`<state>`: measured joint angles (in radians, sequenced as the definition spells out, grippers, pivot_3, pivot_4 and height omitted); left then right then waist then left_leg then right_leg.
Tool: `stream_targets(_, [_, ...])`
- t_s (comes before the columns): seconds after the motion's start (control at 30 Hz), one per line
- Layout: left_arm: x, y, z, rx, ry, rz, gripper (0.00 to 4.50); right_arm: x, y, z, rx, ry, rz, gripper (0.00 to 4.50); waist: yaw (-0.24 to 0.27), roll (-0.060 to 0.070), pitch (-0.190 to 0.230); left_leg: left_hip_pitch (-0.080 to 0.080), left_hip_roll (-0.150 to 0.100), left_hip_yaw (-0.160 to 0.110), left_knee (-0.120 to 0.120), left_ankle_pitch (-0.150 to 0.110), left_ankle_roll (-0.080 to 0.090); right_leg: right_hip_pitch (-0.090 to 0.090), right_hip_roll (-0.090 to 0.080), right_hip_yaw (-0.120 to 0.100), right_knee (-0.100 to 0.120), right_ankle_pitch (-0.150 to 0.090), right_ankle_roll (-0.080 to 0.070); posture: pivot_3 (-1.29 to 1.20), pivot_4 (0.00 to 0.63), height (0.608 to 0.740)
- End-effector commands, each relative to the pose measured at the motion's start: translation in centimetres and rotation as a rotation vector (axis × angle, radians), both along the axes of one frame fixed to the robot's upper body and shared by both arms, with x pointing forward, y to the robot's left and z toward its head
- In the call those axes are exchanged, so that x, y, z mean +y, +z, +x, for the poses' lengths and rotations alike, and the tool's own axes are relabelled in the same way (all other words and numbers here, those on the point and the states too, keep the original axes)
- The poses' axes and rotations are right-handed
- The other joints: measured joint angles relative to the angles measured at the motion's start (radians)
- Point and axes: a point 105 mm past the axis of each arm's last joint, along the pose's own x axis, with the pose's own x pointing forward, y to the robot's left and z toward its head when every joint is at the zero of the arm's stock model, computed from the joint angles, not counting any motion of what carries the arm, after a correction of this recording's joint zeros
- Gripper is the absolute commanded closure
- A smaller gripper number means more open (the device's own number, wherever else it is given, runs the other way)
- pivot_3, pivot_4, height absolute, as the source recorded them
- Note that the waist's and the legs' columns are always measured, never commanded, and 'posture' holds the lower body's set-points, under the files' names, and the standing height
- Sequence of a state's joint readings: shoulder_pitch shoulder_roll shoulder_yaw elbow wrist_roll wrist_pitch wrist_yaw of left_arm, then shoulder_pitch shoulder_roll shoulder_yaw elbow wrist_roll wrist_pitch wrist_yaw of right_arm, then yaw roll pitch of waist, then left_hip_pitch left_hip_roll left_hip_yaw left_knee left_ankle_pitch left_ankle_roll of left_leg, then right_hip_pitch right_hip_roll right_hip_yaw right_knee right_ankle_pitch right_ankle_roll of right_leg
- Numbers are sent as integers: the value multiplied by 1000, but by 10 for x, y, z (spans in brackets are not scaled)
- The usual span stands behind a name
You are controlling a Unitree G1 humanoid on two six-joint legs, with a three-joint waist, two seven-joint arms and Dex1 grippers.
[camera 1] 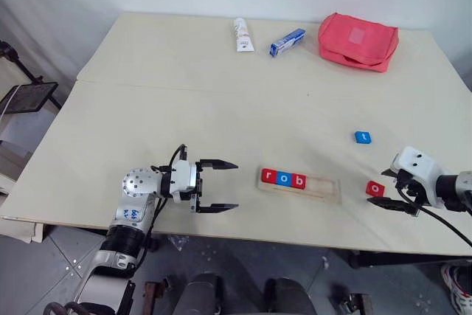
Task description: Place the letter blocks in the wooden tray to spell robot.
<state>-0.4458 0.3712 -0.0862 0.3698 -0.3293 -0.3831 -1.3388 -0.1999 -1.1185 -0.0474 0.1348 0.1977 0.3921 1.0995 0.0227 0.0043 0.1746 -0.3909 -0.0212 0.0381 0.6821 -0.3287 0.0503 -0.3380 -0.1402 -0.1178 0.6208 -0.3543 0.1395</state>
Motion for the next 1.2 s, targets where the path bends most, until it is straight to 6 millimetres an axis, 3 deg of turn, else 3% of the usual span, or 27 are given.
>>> stream_targets(0.03, [2,6,-2,-28,11,-13,0,-4,-8,0,23,-11,-10,925,0,0,0,0,0,0,0,0,0,0,0,0,0,0,0,0,150,740])
stream_targets(0.2, [2,5,-1,-27,16,-14,0,-5,-6,1,15,-20,-17,2608,0,0,0,0,0,0,0,0,0,0,0,0,0,0,0,0,150,740])
stream_targets(0.27, [2,5,-1,-27,16,-14,0,-5,-4,1,11,-17,-19,3047,1,0,0,0,0,0,1,0,0,0,0,-1,0,0,0,0,150,740])
stream_targets(0.33, [1,5,0,-27,15,-14,0,-1,3,2,-3,-7,-26,3039,0,0,0,0,0,0,1,0,0,1,0,-1,0,0,0,0,150,740])
stream_targets(0.6, [-1,5,3,-25,0,-10,0,67,52,2,-55,151,23,3039,-3,0,0,0,0,1,1,0,0,-1,-1,0,0,0,0,0,150,740])
stream_targets(0.9, [-3,5,5,-30,-7,-9,0,119,42,5,-21,295,21,3039,0,0,0,-2,-2,-2,1,-1,0,-2,-2,-2,1,0,0,0,150,740])
stream_targets(1.2, [-4,5,3,-35,-6,-13,0,134,33,10,2,361,-2,3039,0,0,0,-2,-2,-2,1,-1,0,-2,-2,-3,1,0,0,0,150,740])
